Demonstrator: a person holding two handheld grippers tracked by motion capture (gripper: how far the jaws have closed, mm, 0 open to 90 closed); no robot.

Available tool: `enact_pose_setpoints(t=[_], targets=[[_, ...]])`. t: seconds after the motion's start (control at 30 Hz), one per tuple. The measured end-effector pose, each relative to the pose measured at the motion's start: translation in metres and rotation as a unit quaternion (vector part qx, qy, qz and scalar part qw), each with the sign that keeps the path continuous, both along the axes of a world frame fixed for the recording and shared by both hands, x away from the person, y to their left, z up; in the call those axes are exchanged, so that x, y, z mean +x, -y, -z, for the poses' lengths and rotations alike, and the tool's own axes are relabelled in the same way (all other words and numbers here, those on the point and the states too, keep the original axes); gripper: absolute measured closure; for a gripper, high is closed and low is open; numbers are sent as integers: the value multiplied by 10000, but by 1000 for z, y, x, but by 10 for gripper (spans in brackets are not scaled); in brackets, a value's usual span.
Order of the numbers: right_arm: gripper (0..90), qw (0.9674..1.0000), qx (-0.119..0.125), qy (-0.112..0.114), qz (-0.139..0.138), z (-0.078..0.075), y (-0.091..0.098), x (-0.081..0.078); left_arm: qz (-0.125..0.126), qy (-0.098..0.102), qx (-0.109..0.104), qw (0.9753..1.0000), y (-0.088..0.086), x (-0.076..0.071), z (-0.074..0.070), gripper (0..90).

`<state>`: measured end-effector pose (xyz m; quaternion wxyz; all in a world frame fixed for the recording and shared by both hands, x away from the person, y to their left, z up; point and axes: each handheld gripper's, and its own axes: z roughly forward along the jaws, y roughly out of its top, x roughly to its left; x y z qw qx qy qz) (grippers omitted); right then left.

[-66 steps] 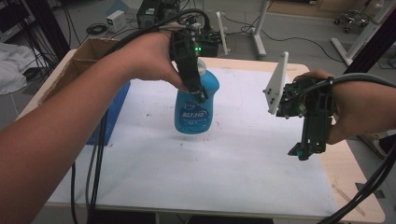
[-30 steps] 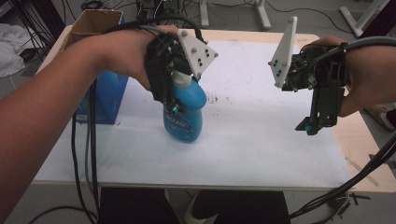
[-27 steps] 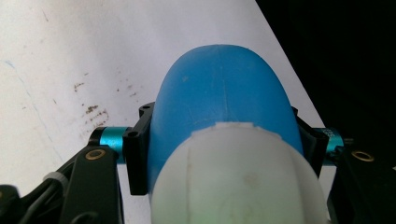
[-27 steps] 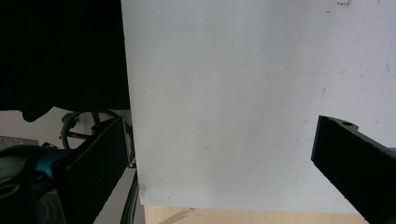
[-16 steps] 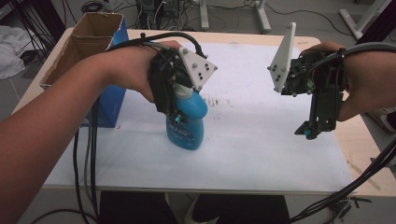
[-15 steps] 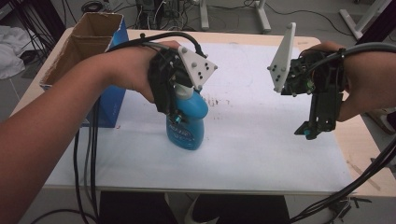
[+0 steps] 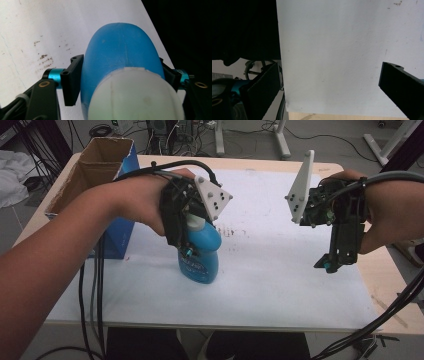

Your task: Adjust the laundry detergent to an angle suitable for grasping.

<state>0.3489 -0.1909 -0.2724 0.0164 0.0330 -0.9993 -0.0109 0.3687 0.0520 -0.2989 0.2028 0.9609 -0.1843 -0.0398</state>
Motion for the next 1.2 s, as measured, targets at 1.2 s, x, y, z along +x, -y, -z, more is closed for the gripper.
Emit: enact_pose_setpoints(t=[1.2], targets=[[34,9998,90,0,-164,-7,-5,10,-1269,-73,1292,9834,-35,17,-29,18]])
